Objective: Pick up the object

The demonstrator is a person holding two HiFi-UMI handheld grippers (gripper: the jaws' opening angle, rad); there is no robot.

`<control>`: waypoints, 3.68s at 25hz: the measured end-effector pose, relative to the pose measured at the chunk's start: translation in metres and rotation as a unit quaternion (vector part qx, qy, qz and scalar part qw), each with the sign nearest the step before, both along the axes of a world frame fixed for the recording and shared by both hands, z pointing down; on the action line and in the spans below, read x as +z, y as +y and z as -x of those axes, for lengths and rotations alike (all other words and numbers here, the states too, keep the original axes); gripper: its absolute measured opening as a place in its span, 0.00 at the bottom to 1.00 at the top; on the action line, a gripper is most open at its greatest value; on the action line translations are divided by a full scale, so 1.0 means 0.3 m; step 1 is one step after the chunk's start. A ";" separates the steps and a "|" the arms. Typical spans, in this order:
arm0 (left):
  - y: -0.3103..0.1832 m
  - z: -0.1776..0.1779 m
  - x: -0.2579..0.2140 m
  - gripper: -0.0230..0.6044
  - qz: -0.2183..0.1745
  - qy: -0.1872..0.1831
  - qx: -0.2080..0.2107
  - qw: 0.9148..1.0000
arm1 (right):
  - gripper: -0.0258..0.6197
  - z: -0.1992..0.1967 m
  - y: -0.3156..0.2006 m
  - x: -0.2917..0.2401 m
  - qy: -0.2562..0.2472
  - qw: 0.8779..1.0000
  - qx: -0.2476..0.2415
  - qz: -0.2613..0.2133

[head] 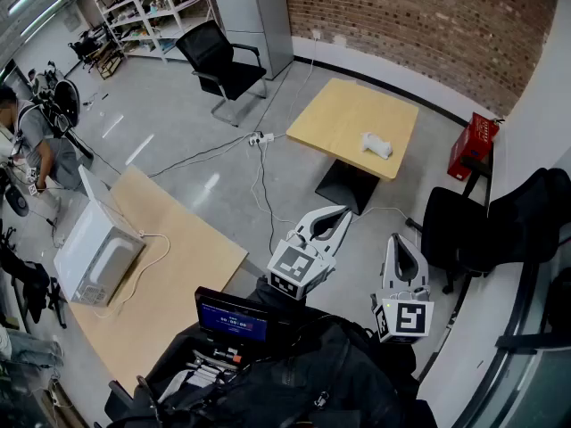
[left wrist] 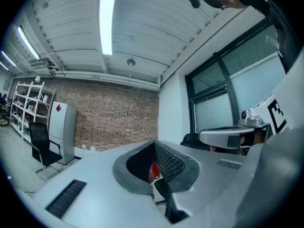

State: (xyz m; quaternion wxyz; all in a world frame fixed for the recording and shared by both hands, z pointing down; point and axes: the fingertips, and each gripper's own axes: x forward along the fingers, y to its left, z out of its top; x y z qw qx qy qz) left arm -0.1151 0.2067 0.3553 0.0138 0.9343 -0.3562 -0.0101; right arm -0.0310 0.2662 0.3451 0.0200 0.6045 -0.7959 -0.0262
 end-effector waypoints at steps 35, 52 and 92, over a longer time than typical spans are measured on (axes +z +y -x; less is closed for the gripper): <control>-0.061 -0.169 0.144 0.03 0.041 -0.025 -0.018 0.999 | 0.05 -0.193 -0.066 0.138 -0.052 0.998 -0.015 0.038; -0.493 -0.216 0.172 0.03 0.060 -0.008 0.014 0.998 | 0.05 -0.240 -0.471 0.135 -0.045 0.997 0.024 0.050; -1.202 -0.424 0.539 0.03 0.171 -0.073 0.021 0.982 | 0.05 -0.486 -1.115 0.268 -0.059 0.992 0.059 0.098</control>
